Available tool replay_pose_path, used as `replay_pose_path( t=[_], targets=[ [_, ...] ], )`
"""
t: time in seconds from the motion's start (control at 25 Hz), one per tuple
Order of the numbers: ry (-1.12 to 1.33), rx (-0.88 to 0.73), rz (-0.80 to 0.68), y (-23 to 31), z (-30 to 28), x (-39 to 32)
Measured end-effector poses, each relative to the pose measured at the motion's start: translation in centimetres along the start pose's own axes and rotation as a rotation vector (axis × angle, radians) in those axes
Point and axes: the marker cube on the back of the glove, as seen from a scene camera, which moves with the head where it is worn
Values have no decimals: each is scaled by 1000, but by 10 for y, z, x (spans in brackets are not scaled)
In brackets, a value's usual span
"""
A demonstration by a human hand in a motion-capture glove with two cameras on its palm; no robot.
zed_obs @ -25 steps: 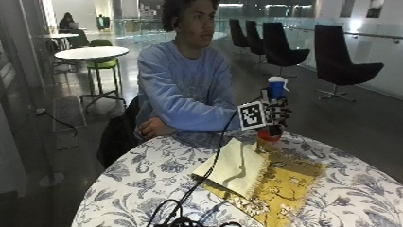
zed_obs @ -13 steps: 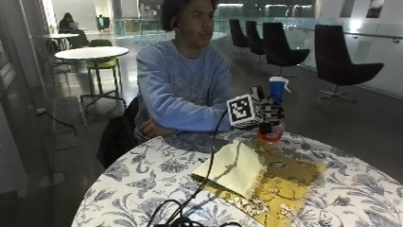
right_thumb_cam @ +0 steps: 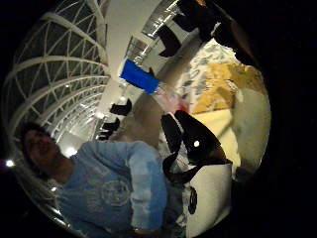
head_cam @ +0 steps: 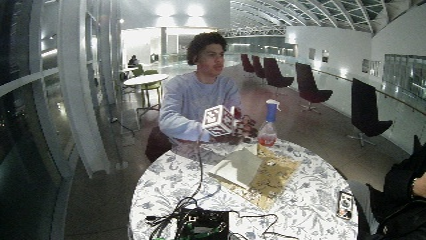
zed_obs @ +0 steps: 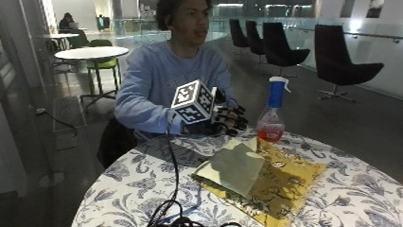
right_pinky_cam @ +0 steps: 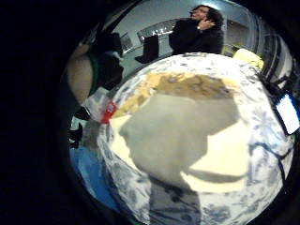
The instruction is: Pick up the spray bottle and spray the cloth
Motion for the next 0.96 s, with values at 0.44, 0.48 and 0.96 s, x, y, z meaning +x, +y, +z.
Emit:
replay_pose_path(
  t=[0.44,0.48,0.96],
  targets=[
    [302,-11,102,112,-74,79],
    [318,-16,105,119,-76,82],
    [394,-20,113,148,-87,88]
  ],
)
